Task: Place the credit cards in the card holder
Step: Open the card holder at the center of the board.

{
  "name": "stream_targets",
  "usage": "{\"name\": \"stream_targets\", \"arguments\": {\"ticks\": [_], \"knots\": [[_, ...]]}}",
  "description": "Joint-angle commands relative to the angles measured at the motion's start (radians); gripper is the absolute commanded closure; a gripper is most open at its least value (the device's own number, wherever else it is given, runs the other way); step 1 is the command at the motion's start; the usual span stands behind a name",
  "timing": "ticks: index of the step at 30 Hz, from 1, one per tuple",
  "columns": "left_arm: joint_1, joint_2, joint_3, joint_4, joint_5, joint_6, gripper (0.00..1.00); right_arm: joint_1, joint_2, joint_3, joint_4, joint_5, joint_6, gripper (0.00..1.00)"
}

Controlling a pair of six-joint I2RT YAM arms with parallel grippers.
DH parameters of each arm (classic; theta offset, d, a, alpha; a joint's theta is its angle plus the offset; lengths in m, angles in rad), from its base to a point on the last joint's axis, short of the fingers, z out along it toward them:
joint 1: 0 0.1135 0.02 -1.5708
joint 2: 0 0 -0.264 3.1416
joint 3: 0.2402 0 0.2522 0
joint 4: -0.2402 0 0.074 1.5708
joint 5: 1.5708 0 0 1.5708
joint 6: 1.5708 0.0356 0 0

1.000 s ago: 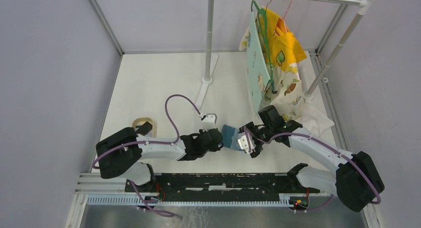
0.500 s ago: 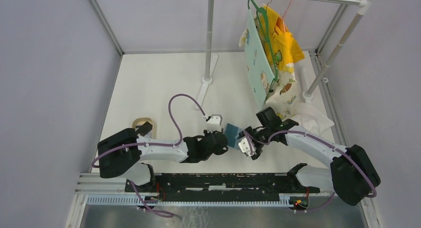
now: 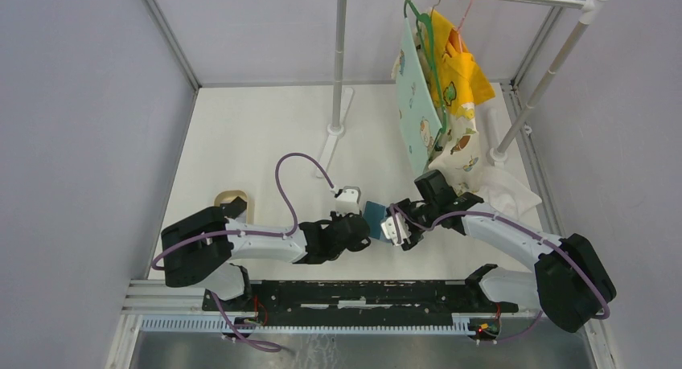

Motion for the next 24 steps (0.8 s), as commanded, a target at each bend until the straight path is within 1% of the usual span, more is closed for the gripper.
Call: {"name": "stream_targets", "arguments": {"ticks": [1,5,10,15,18,24], "knots": [[-0.007,0.009,0.033,0.038,-0.042,0.038,0.98,-0.004,-0.016,0.012,0.044,0.028,0.025,0.31],[-0.008,0.011,0.034,0.039,-0.041,0.038,0.98,-0.001,-0.027,0.003,0.071,0.042,0.041,0.33],[-0.008,0.016,0.034,0.041,-0.040,0.041,0.98,0.000,-0.055,-0.033,0.167,0.086,0.100,0.33],[-0.008,0.026,0.033,0.051,-0.032,0.042,0.98,0.010,-0.046,-0.059,0.278,0.136,0.206,0.34],[-0.007,0.030,0.033,0.055,-0.028,0.043,0.98,0.021,-0.029,-0.062,0.317,0.152,0.264,0.35],[-0.008,0.034,0.031,0.063,-0.022,0.045,0.98,0.052,0.040,-0.041,0.342,0.166,0.364,0.42]]}}
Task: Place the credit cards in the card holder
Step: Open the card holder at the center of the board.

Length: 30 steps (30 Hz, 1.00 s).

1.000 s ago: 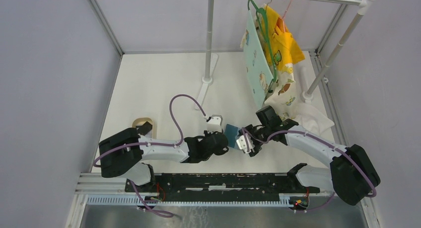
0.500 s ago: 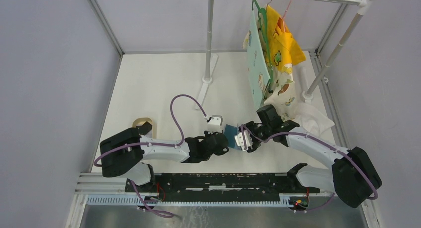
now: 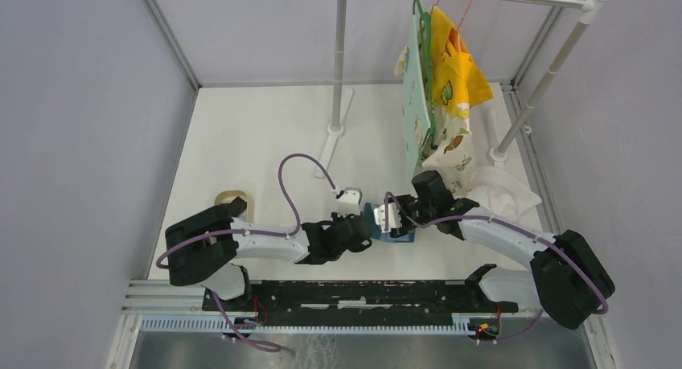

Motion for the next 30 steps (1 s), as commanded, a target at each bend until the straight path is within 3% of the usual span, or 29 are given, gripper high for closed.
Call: {"name": "stream_targets", "arguments": {"ticks": [1,10,18,30], "knots": [[-0.006,0.006,0.031,0.055,-0.024,0.039,0.98,0.025,0.051,0.026,0.063,0.022,0.117,0.44],[-0.006,-0.004,0.025,0.058,-0.022,0.041,0.98,0.050,0.173,0.111,0.031,-0.010,0.290,0.57],[-0.006,-0.014,0.015,0.070,-0.018,0.041,0.98,0.039,0.285,0.195,-0.031,-0.139,0.430,0.45],[-0.005,-0.097,-0.075,0.206,0.019,0.054,0.98,0.010,0.379,0.248,-0.084,-0.263,0.490,0.46]]}}
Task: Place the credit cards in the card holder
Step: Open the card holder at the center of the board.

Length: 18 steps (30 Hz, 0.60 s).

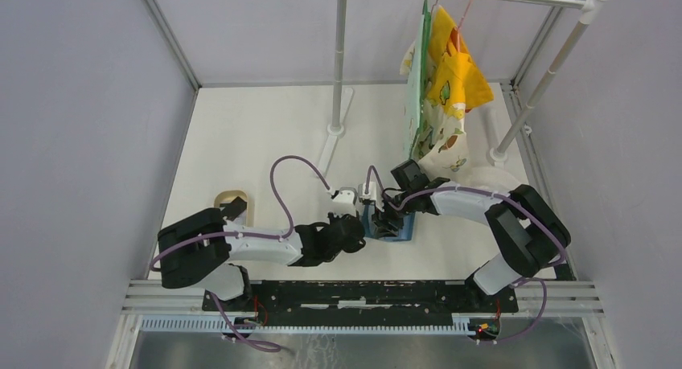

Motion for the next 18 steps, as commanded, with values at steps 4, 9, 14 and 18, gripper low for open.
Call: {"name": "stream_targets", "arguments": {"ticks": [4,9,14,18], "knots": [[-0.016,-0.123,-0.075,0.206,0.041,0.066,0.98,-0.009,0.048,0.049,0.004,-0.140,0.071,0.47],[-0.015,-0.179,-0.107,0.208,0.016,0.081,0.98,-0.023,0.051,0.052,0.014,-0.159,0.094,0.59],[-0.015,-0.215,-0.084,0.036,-0.116,0.075,0.98,-0.032,0.029,0.037,0.056,-0.102,0.127,0.80],[-0.015,-0.225,-0.007,-0.270,-0.321,-0.018,0.97,-0.037,0.024,0.030,0.082,-0.053,0.148,0.86]]}}
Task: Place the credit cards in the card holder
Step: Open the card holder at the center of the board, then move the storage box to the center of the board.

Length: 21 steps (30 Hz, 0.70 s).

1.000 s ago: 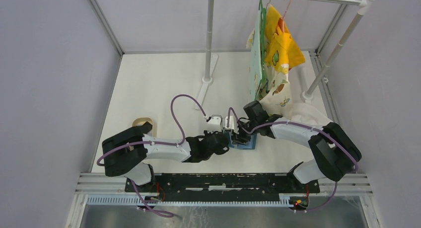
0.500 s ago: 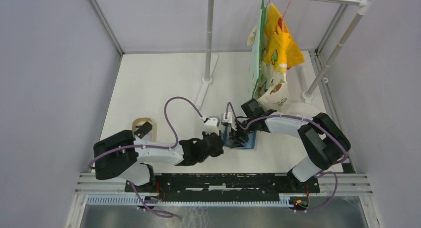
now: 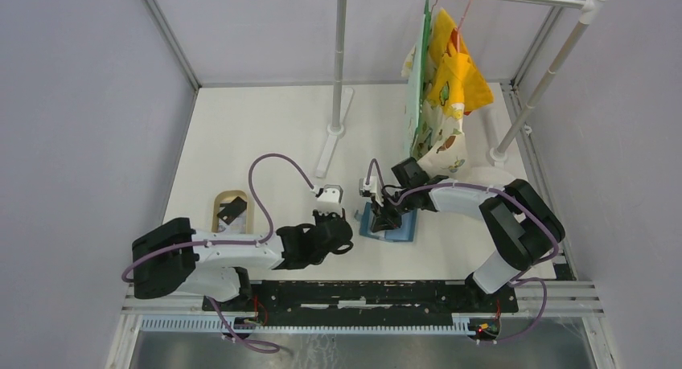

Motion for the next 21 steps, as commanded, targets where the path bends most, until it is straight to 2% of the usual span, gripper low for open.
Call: {"name": "stream_targets", "arguments": {"ticks": [1,3,7,10,13,16,20,21], "knots": [[-0.005,-0.027,0.102,-0.347,-0.288,-0.093,0.93,-0.007,-0.029,0.009,0.068,0.069,0.040,0.87],[-0.003,-0.023,0.144,-0.499,-0.380,-0.177,0.84,-0.007,-0.032,0.006,0.079,0.108,0.044,0.88],[0.030,-0.008,0.224,-0.820,-0.533,-0.379,0.59,-0.009,-0.034,0.005,0.085,0.129,0.048,0.88],[0.099,-0.020,0.239,-0.926,-0.556,-0.461,0.48,-0.011,-0.035,0.006,0.080,0.131,0.045,0.87],[0.210,-0.082,0.207,-0.893,-0.524,-0.399,0.38,-0.011,-0.033,0.009,0.076,0.131,0.040,0.87],[0.345,-0.195,0.146,-0.759,-0.443,-0.250,0.27,-0.010,-0.028,0.012,0.068,0.130,0.036,0.87],[0.547,-0.340,0.046,-0.612,-0.348,-0.122,0.02,-0.010,-0.022,0.015,0.061,0.130,0.032,0.87],[0.588,-0.365,0.030,-0.593,-0.341,-0.099,0.01,-0.011,-0.022,0.015,0.059,0.130,0.031,0.87]]}}
